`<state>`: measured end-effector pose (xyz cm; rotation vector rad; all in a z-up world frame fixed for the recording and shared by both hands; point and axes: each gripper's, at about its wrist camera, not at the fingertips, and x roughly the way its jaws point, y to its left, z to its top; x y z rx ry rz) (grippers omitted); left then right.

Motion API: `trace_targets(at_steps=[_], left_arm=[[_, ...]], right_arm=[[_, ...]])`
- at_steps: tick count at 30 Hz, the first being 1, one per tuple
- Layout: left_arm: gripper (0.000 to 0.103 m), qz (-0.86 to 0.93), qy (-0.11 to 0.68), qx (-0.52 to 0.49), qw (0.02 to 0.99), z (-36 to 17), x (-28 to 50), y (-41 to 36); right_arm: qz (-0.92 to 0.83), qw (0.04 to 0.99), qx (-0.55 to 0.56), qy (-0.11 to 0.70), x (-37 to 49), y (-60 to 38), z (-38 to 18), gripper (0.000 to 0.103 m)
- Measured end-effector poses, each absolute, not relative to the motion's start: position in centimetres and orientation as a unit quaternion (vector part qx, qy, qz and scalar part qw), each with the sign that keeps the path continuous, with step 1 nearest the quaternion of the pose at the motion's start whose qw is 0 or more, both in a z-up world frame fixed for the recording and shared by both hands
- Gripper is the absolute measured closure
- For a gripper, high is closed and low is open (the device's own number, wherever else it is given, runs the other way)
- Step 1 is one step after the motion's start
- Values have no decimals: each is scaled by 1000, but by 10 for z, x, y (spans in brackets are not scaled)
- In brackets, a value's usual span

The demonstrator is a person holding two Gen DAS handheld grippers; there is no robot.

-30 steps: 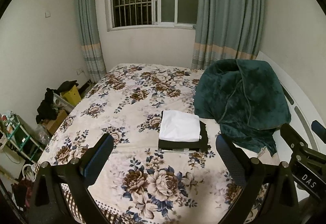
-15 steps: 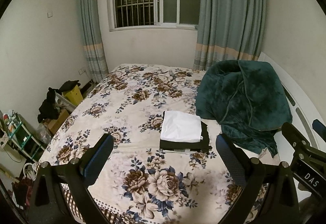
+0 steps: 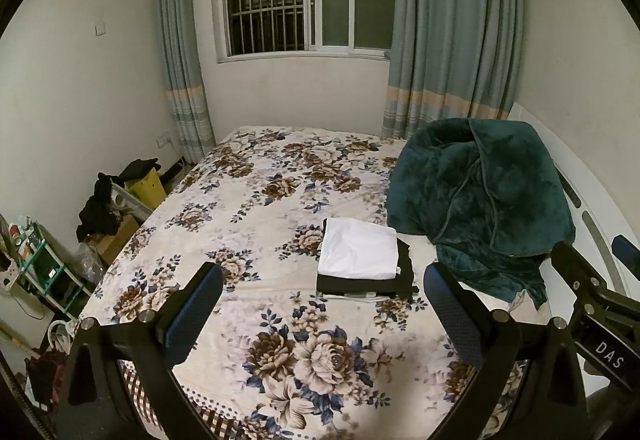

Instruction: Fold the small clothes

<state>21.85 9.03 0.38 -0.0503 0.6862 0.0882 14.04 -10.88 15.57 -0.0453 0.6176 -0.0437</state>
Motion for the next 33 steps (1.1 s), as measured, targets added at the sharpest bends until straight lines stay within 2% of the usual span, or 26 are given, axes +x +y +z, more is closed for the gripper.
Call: trace_targets(at_steps=[33], left_arm=[[0, 45, 335, -25, 941, 4, 216, 97]], right_arm=[[-26, 953, -21, 302, 130, -106, 149, 0]])
